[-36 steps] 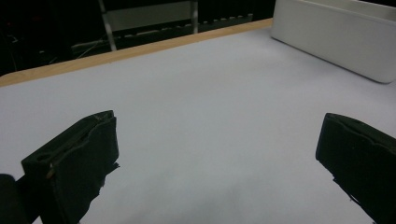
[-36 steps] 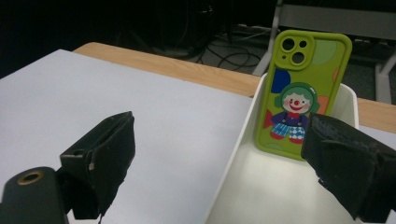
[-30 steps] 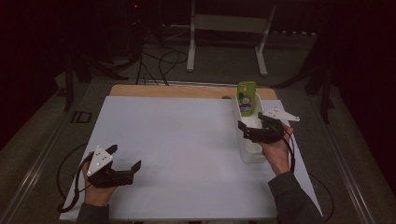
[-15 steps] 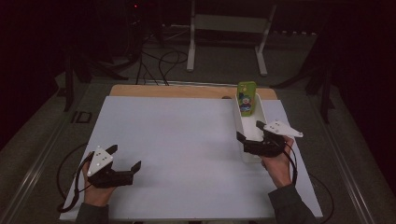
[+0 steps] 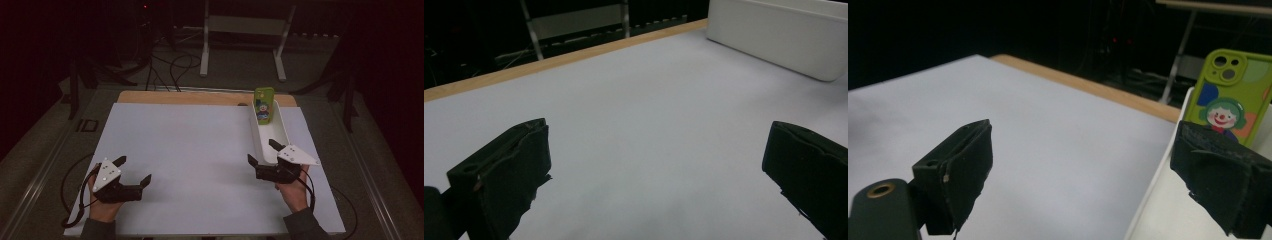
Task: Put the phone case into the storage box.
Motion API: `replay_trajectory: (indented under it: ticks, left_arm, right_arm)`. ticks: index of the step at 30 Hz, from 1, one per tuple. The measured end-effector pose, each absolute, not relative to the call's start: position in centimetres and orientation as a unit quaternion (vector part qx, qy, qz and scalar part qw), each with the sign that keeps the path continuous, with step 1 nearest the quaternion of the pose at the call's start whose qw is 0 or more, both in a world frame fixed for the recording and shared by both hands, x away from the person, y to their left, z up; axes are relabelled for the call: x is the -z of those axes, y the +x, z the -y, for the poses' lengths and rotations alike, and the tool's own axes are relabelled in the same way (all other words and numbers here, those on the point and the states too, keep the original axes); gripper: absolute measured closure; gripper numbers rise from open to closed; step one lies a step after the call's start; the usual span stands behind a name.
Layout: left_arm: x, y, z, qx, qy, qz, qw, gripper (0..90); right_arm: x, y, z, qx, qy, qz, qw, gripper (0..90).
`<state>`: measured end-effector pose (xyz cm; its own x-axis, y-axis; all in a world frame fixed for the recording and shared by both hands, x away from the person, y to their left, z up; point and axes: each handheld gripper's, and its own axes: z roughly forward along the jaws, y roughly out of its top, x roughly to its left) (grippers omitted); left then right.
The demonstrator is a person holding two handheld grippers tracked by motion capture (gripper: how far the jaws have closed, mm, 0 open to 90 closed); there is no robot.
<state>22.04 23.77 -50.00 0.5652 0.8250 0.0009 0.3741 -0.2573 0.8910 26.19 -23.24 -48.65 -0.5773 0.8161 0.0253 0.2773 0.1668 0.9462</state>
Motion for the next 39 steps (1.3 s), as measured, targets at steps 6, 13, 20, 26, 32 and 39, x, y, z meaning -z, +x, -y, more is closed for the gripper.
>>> replay_trajectory:
  ticks: [6, 13, 20, 26, 32, 39]
  left_arm:
    - [50.0, 22.0, -23.7, -0.242, 0.757, -0.393, 0.463, 0.0]
    - [50.0, 21.8, -23.7, -0.241, 0.757, -0.390, 0.465, 0.0]
    - [50.1, 21.6, -23.7, -0.240, 0.759, -0.385, 0.468, 0.0]
    - [50.2, 21.5, -23.8, -0.237, 0.759, -0.385, 0.468, 0.0]
    - [50.3, 21.2, -24.2, -0.237, 0.757, -0.385, 0.471, 0.0]
    - [50.5, 20.9, -24.6, -0.239, 0.756, -0.384, 0.473, 0.0]
  right_arm:
    - [49.7, 25.0, 23.7, -0.524, 0.386, -0.715, 0.254, 9.7]
    - [50.6, 24.1, 24.5, -0.523, 0.394, -0.712, 0.252, 9.6]
    - [51.5, 23.0, 24.8, -0.524, 0.387, -0.715, 0.253, 9.6]
    - [51.9, 22.2, 25.2, -0.529, 0.385, -0.714, 0.251, 9.6]
    - [52.4, 21.6, 25.5, -0.535, 0.384, -0.711, 0.247, 9.6]
    - [52.6, 21.4, 25.7, -0.541, 0.378, -0.710, 0.247, 9.6]
